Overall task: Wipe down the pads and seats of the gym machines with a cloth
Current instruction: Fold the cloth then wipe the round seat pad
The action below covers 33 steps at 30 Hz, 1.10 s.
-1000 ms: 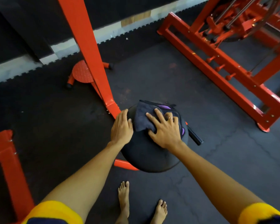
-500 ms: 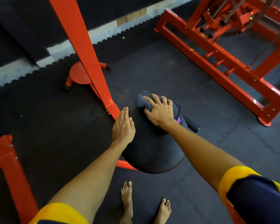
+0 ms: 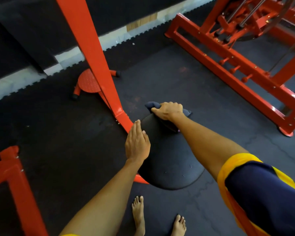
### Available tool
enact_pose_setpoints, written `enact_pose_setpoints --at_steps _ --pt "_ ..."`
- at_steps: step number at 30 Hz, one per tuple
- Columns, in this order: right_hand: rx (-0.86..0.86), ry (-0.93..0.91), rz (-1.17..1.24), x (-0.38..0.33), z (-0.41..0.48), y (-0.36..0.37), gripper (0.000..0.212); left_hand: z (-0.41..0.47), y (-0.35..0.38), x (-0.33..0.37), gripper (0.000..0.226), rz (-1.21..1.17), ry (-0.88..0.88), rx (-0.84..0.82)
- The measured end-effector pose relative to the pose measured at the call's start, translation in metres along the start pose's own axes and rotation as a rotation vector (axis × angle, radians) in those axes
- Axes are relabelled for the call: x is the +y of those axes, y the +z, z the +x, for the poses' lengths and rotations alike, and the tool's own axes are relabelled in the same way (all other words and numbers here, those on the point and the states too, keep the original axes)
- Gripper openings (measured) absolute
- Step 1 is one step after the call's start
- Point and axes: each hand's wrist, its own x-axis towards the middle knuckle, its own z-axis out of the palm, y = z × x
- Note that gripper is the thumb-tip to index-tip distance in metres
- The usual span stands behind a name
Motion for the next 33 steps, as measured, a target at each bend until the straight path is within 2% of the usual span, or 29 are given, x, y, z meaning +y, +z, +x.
enact_pose_setpoints --at_steps 2,4,6,8,11,12,14,16,20,21,23,25,27,29,33 --pt "0.049 -0.123 -0.091 -0.022 -0.005 0.008 0.065 0.001 0.002 -0.002 0.051 0.010 -0.013 0.023" --pt "0.113 -0.323 -0.165 -0.034 -0.021 0.025 0.068 -0.002 0.005 -0.004 0.049 -0.002 -0.028 0.031" --pt "0.197 -0.385 -0.161 -0.027 -0.030 0.031 0.075 -0.005 0.005 -0.003 0.048 -0.009 -0.027 0.044" --pt "0.234 -0.263 -0.105 -0.007 -0.023 0.027 0.071 -0.006 0.004 -0.001 0.050 -0.023 -0.020 0.054" --pt "0.186 0.036 0.051 0.011 -0.015 0.023 0.063 -0.005 0.002 -0.002 0.052 -0.010 -0.021 0.041" --pt "0.195 0.067 0.055 0.008 -0.018 0.026 0.062 -0.005 0.001 -0.003 0.052 -0.005 -0.022 0.040" --pt "0.263 0.014 0.031 -0.003 -0.028 0.040 0.058 -0.008 0.002 -0.003 0.051 0.002 -0.025 0.056" --pt "0.304 -0.122 0.058 -0.005 -0.047 0.054 0.059 -0.009 0.002 0.001 0.048 -0.006 -0.048 0.080" --pt "0.320 -0.338 -0.010 0.030 -0.090 0.074 0.065 0.004 -0.011 0.005 0.034 0.103 -0.105 0.103" --pt "0.330 -0.324 -0.040 0.042 -0.094 0.074 0.065 0.009 -0.014 0.004 0.031 0.118 -0.066 0.106" --pt "0.346 -0.181 -0.037 0.059 -0.084 0.066 0.065 0.020 -0.012 0.004 0.032 0.100 0.070 0.085" --pt "0.298 -0.006 0.090 0.056 -0.056 0.046 0.067 0.033 -0.007 0.010 0.038 0.093 0.199 0.026" --pt "0.202 0.066 0.205 0.037 -0.032 0.031 0.065 0.044 -0.004 0.015 0.044 0.110 0.264 -0.053" --pt "0.183 0.021 0.165 0.022 -0.029 0.038 0.063 0.047 -0.001 0.017 0.048 0.130 0.273 -0.097" --pt "0.310 -0.199 0.111 0.050 -0.076 0.071 0.070 0.046 0.000 0.015 0.052 0.072 0.279 -0.131"
